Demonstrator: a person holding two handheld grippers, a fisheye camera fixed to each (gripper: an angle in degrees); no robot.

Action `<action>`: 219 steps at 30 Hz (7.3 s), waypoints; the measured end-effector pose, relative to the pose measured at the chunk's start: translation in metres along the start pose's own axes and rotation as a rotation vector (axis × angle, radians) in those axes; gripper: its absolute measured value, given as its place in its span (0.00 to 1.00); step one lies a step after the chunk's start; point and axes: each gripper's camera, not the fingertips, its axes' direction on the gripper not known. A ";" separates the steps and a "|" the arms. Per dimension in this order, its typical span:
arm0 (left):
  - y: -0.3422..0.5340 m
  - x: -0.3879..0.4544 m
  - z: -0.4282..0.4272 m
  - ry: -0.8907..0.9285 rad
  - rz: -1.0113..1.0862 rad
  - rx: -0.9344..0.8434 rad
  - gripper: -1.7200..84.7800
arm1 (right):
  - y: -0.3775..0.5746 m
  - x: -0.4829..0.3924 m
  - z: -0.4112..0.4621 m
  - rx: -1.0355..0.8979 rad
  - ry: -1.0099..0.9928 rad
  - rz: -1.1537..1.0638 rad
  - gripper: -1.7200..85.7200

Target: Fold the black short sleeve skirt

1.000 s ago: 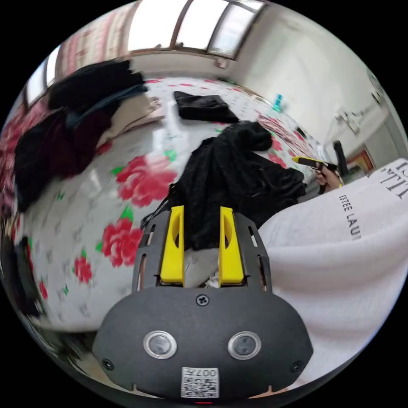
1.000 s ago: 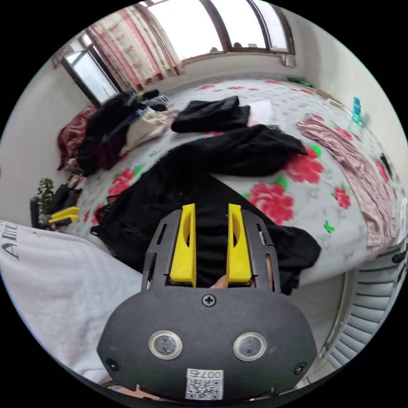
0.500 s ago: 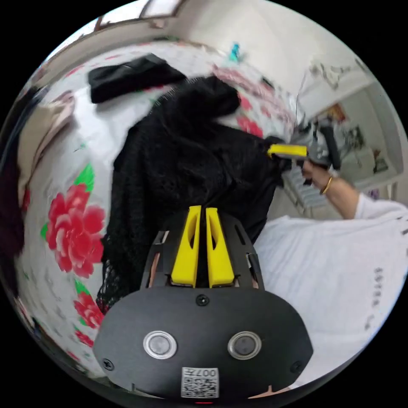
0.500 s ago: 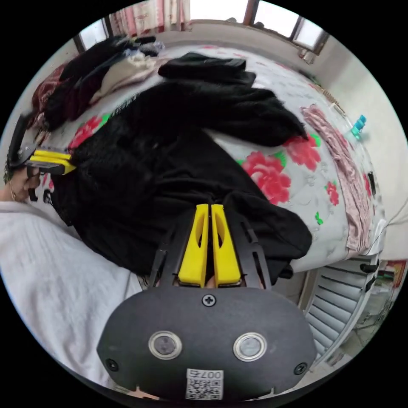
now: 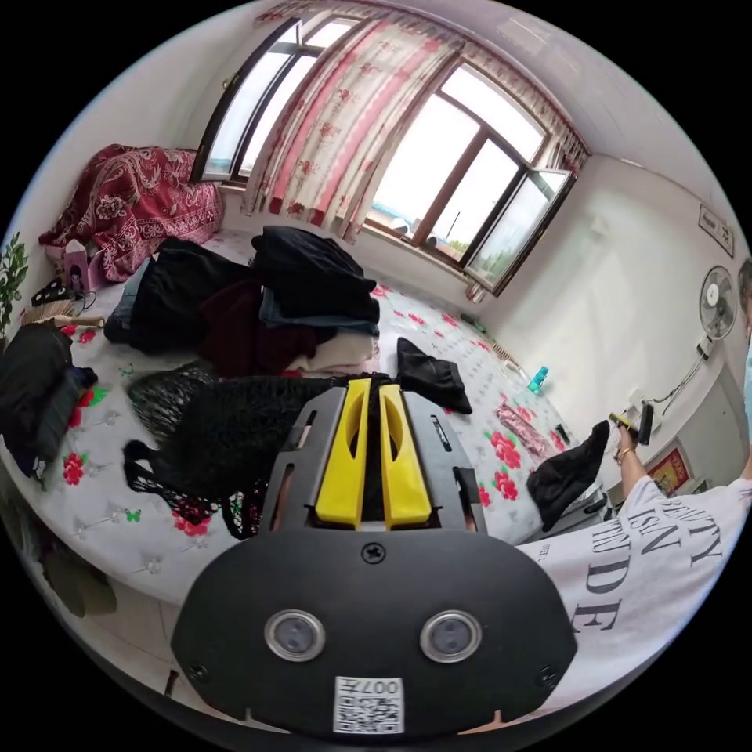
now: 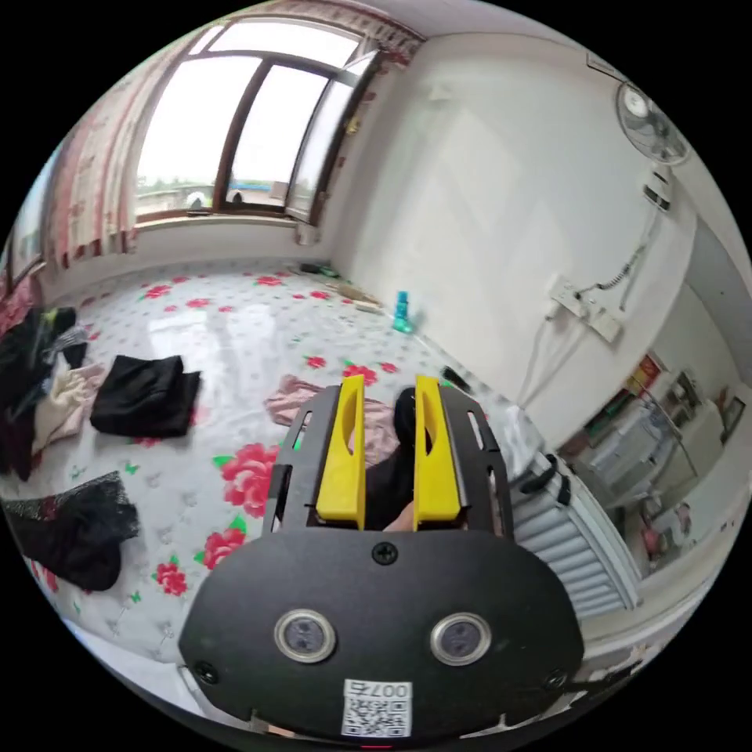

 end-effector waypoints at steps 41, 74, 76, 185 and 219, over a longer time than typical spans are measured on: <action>0.156 0.227 0.083 0.137 0.237 -0.415 0.21 | 0.137 -0.427 -0.335 0.283 -1.253 -0.551 0.02; -0.099 0.455 -0.447 -0.369 0.594 1.026 0.01 | 0.012 -0.091 -0.557 1.171 -1.118 -0.358 0.02; -0.143 0.448 -0.409 -0.350 0.584 0.887 0.01 | -0.008 -0.108 -0.535 1.097 -1.077 -0.352 0.02; -0.008 0.150 -0.033 0.275 0.304 -0.063 0.11 | 0.302 -0.513 -0.062 -0.415 -2.374 -0.976 0.03; 0.099 0.353 -0.317 0.430 0.539 0.124 0.02 | 0.234 -0.363 0.029 -0.525 -2.314 -0.555 0.02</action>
